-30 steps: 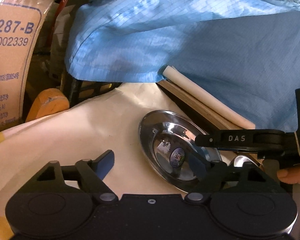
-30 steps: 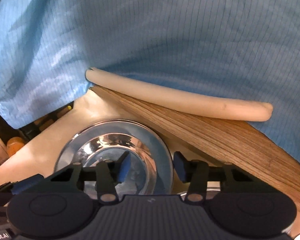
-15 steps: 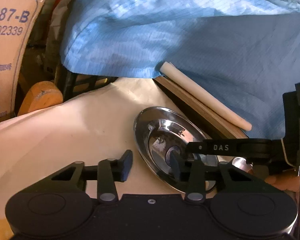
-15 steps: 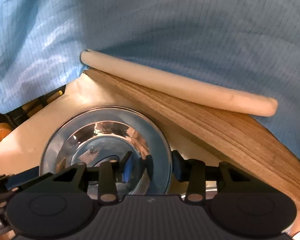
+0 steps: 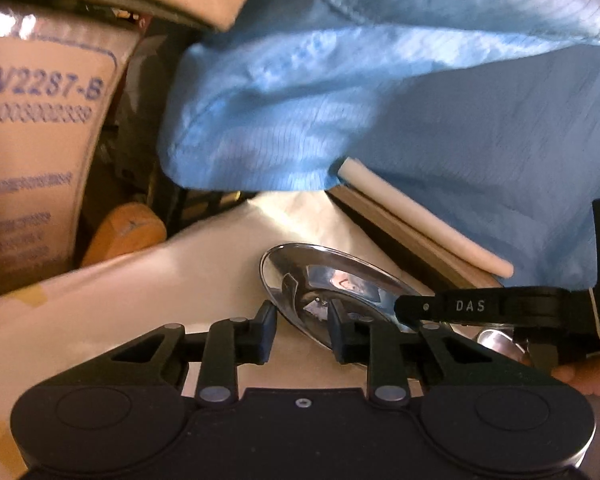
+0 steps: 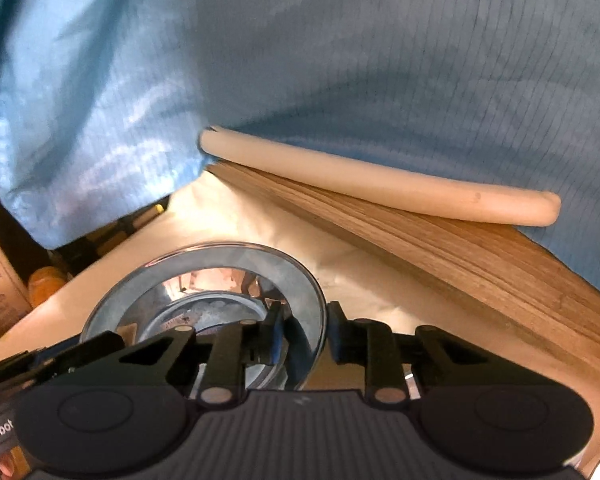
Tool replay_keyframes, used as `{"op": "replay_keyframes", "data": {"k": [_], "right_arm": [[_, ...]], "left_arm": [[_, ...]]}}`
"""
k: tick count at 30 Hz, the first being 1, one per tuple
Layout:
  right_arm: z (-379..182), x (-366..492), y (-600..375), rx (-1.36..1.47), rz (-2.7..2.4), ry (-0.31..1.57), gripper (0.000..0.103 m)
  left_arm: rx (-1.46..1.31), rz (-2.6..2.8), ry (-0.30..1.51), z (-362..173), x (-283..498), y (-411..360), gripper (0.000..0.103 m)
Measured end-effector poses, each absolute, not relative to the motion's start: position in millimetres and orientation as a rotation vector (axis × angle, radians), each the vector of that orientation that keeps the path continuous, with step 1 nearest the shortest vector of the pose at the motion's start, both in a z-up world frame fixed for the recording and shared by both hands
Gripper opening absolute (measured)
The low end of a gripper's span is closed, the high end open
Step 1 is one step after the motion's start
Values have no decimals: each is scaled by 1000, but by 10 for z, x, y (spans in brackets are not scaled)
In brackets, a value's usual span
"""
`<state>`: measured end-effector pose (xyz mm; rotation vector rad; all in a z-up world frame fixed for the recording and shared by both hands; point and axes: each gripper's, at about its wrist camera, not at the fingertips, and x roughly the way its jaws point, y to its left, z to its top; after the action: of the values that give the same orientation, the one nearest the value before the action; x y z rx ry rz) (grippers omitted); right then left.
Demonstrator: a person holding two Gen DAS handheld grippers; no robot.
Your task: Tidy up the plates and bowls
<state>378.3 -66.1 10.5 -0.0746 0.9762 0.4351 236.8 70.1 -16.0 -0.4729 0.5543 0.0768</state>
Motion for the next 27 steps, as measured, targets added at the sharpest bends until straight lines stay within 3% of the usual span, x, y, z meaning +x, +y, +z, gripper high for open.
{"op": "replay_keyframes", "data": {"k": [27], "right_arm": [[757,2540,-1424,22,344,780,23]], "left_arm": [[-342,-76,448,276,1533,42,29]]}}
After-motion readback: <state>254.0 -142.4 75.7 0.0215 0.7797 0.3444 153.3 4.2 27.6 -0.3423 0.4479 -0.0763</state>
